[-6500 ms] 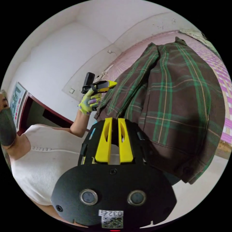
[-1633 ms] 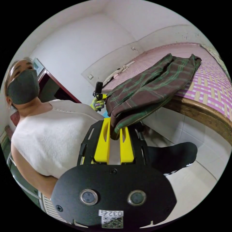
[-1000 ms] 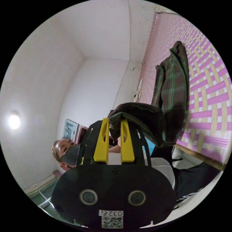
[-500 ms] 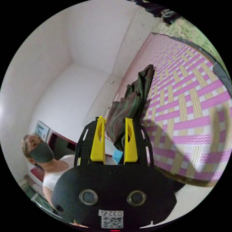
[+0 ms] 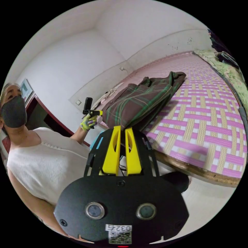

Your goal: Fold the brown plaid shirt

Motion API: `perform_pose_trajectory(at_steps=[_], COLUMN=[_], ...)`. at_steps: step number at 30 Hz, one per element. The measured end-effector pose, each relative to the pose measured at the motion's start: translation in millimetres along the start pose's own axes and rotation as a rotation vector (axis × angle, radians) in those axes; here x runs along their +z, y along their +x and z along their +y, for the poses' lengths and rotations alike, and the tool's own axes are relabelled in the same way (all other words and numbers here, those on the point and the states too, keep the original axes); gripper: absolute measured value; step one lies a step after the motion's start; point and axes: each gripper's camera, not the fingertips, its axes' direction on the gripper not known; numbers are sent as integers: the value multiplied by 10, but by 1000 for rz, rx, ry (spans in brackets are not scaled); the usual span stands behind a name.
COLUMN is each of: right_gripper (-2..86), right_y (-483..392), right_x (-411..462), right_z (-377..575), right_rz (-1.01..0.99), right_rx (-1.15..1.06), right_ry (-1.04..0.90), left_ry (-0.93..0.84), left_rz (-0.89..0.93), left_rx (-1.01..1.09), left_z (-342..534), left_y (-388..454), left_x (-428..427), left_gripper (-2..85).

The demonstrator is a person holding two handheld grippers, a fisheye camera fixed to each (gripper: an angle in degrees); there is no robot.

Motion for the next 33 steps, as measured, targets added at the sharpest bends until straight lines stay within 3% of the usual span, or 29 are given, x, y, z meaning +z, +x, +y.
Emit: perform_pose_trajectory(at_steps=[4,12,21,27,33], right_gripper=[45,135,118,94,69], right_y=[-80,-646,-994,-1308,-1737], right_x=[113,440,695,854,562], right_z=[330,967,1335,1461,1323], right_rz=[-52,149,344,592,616], right_rx=[-28,-356,-564,-716,-671], right_ry=[31,45,39,-14,-99], left_ry=[66,190,190,144,105], left_rz=[66,-32,-421,-458,-433], left_rx=[2,466,595,573,607], left_z=[527,1454,2036,2110,2169], left_y=[-26,502,848,918,1266], left_x=[144,474,1001,1032,850], left_gripper=[32,144,107,99,84])
